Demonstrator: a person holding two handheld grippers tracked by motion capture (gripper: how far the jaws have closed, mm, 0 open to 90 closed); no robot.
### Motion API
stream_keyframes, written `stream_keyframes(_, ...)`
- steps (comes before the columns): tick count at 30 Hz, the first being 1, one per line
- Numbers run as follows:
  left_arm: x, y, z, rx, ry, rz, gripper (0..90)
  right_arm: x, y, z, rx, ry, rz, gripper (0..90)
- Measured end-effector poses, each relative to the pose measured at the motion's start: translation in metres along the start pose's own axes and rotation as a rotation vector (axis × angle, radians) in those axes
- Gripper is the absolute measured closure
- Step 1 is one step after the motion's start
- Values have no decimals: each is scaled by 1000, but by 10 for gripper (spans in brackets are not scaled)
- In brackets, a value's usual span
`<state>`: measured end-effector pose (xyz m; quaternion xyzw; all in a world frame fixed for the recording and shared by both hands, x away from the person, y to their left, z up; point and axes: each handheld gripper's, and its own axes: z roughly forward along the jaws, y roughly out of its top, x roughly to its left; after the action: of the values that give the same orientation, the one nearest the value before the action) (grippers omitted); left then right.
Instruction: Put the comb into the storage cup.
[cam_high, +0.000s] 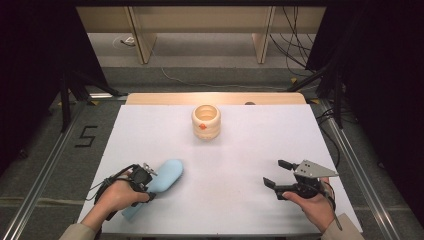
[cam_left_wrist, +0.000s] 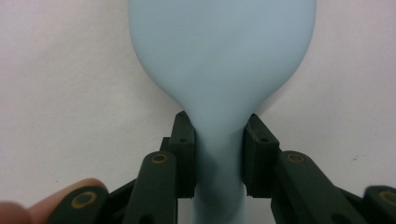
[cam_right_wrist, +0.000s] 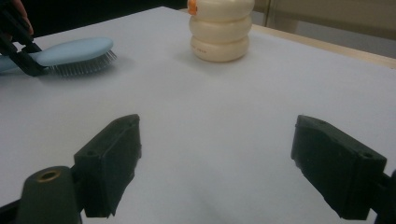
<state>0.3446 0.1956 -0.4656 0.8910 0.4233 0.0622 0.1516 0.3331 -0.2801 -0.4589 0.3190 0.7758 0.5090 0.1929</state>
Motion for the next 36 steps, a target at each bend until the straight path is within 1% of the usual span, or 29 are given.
stream_keyframes(4,0,-1,-2,-29,-3,-16,694,0,0,0,-1,1,0,170)
stream_keyframes(8,-2,-1,-5,-52,-2,-12,694,0,0,0,-1,0,-1,170)
stream_keyframes(10,-3,-1,-7,-74,7,-12,694,0,0,0,-1,0,0,170)
stream_keyframes(13,-6,0,-10,-123,26,-21,694,0,0,0,0,0,-1,170)
stream_keyframes(16,-9,0,-14,-163,21,-34,694,0,0,0,-1,0,0,170)
stream_keyframes(18,-10,1,-16,-195,28,-45,694,0,0,0,0,1,-2,170)
stream_keyframes(21,-12,3,-19,-246,25,-63,694,1,0,0,0,1,-1,170)
stream_keyframes(26,-15,5,-21,-323,26,-96,694,0,0,0,-1,1,-3,170)
stream_keyframes(29,-17,4,-20,-369,34,-116,695,0,0,0,0,2,-3,170)
stream_keyframes(36,-20,3,-18,-419,40,-152,694,1,0,1,1,3,-2,170)
